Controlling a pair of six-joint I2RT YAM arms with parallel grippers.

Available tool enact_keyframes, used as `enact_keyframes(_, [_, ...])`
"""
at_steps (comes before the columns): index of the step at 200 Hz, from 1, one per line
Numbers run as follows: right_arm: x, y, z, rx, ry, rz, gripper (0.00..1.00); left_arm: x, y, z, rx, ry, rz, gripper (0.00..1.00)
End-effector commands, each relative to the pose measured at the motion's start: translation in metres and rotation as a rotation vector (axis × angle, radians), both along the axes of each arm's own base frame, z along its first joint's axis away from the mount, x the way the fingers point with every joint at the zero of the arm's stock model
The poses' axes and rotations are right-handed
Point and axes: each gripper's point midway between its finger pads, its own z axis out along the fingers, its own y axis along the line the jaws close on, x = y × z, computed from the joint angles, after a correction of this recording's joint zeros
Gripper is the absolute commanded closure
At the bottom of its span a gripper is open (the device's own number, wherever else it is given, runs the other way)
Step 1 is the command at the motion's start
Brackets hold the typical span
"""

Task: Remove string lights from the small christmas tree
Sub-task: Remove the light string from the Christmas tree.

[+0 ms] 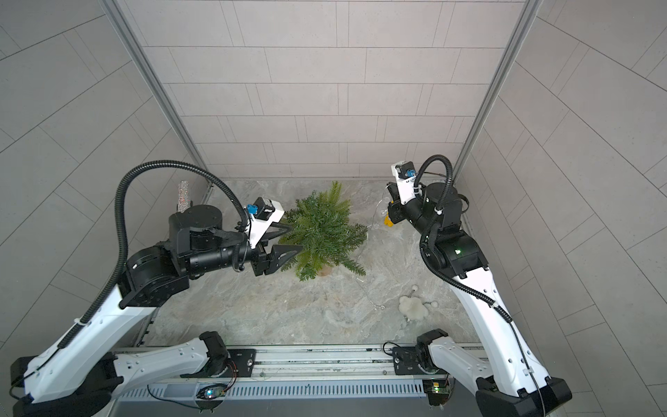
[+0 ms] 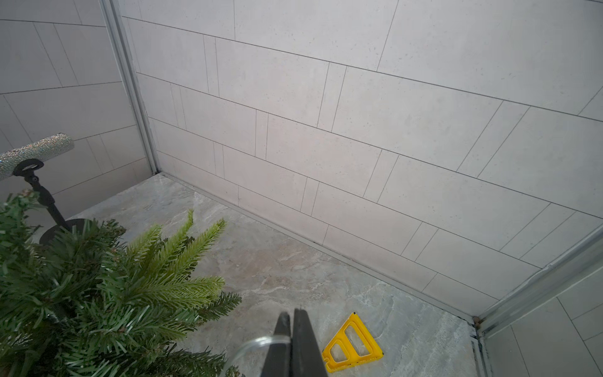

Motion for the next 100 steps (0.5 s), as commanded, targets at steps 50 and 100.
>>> enact_keyframes(50, [-0.022, -0.021, 0.037, 0.025, -0.086, -0.077, 1.0, 0.019, 0.024, -0.007, -0.005, -0.011, 0.143, 0.33])
enact_keyframes(100, [-0.047, -0.021, 0.026, 0.099, -0.047, -0.053, 1.0, 0.021, 0.024, -0.015, -0.028, 0.02, 0.139, 0.34])
